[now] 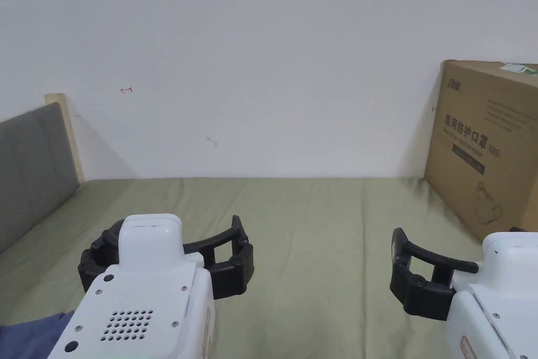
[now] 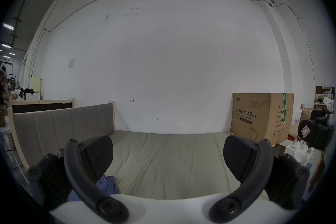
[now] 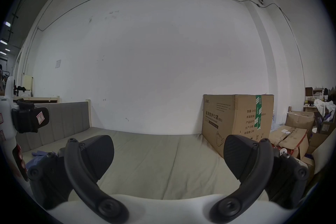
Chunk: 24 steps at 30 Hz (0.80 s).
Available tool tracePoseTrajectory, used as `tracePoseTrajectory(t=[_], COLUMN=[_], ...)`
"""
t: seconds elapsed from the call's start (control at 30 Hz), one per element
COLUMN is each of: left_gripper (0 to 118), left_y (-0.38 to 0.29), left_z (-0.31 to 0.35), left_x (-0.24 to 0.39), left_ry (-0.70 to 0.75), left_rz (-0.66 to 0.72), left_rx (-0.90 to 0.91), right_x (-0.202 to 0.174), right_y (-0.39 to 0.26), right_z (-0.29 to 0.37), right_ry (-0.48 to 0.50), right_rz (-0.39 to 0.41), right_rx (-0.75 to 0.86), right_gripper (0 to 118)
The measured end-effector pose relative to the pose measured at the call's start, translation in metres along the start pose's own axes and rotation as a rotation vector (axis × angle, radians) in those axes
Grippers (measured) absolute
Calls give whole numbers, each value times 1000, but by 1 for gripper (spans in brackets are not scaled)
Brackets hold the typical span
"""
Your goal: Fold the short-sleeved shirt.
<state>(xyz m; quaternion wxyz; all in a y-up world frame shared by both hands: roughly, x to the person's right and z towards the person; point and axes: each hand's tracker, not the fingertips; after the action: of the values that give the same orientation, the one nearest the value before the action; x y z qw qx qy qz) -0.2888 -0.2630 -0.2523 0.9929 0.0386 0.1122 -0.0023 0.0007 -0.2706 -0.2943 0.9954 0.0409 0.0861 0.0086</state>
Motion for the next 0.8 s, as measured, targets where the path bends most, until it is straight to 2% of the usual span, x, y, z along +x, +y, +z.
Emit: tracePoseTrajectory(t=[0.27, 0.57, 0.8], left_gripper=[118, 118, 118], left_y=[1, 4, 5], left_z=[-1, -7, -9], left_x=[1, -1, 1], left_ry=[-14, -51, -48], left_rz=[0, 56, 48], left_rx=[-2, -26, -32], right_x=[11, 9, 4], right_y=[-1, 3, 3], right_z=[-3, -3, 0], right_ry=[-48, -36, -13], right_rz=[-77, -21, -18], right_rx=[-13, -13, 14], right_gripper=[118, 118, 118])
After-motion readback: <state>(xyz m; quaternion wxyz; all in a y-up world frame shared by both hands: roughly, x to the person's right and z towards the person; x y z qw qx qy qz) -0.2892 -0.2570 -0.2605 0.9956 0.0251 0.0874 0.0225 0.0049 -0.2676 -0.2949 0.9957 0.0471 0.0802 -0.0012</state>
